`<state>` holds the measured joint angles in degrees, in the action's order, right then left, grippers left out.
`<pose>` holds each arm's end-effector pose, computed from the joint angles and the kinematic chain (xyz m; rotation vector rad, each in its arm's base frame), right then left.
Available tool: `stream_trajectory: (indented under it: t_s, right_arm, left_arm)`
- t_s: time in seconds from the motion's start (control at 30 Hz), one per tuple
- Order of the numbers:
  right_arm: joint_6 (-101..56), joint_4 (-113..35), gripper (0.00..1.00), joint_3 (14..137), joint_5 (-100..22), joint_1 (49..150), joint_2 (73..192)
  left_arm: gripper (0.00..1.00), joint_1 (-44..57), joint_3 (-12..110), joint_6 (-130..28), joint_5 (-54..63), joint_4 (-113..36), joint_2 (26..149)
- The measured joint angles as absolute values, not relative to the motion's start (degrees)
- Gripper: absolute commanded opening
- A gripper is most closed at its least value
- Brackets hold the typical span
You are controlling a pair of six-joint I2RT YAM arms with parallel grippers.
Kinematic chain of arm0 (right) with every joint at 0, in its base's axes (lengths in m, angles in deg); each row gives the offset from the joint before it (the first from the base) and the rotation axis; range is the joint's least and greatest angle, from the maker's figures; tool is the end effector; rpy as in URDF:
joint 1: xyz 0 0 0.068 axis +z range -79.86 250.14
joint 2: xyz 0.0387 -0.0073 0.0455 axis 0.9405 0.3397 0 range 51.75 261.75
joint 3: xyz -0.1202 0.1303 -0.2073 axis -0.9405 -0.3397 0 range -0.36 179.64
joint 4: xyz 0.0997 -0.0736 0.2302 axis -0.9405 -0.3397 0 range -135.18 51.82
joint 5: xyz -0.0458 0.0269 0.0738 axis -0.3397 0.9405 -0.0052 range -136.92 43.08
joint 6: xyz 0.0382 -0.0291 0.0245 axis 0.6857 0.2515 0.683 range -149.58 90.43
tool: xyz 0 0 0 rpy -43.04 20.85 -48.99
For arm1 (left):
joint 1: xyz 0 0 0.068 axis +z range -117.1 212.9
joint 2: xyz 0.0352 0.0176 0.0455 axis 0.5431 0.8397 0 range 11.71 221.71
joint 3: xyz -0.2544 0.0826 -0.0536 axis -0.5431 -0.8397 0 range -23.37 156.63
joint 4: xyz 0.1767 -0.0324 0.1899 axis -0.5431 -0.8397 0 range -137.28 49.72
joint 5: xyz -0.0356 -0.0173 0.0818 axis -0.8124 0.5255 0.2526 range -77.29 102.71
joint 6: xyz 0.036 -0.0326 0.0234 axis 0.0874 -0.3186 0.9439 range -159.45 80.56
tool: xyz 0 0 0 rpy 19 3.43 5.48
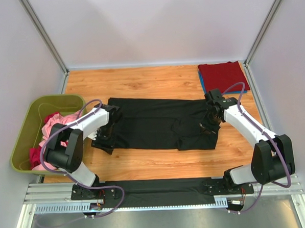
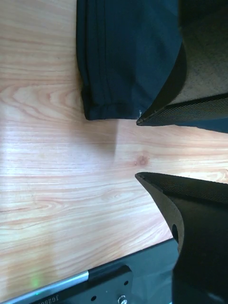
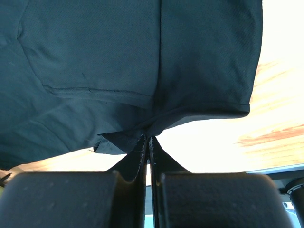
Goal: Fold and stack the t-shirts
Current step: Fold the tshirt
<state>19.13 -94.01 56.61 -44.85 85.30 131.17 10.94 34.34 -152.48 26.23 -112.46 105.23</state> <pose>0.2343 0.0648 0.2276 0.8546 2.8545 0.2076 0.2224 -0.0807 0.1790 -2.0954 2.1346 0.5727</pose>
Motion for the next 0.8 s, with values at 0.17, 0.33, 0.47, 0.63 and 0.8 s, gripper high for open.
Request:
stream_trajectory:
  t_s: [0.17, 0.33, 0.47, 0.63, 0.8]
  right_arm:
    - [18.78, -93.36, 0.0, 56.61, -44.33, 84.49, 131.21]
    - [18.76, -92.81, 0.0, 56.61, -43.78, 84.14, 131.26]
    - [18.76, -92.64, 0.0, 56.69, -43.5, 83.88, 131.37]
    - [18.59, -92.55, 0.0, 56.69, -43.26, 83.18, 131.87]
    - [18.54, -92.53, 0.0, 56.69, -42.43, 82.06, 131.91]
  left_arm:
    - [0.55, 11.55, 34.73, -153.0, 26.95, -111.89, 104.94]
    - [0.56, 12.41, 36.85, -153.16, 27.19, -110.56, 106.08]
    - [0.56, 12.54, 38.01, -153.16, 27.32, -110.52, 107.24]
    - [0.6, 12.67, 38.27, -153.29, 28.55, -110.95, 108.79]
    - [0.6, 12.67, 38.25, -153.42, 29.38, -111.48, 109.75]
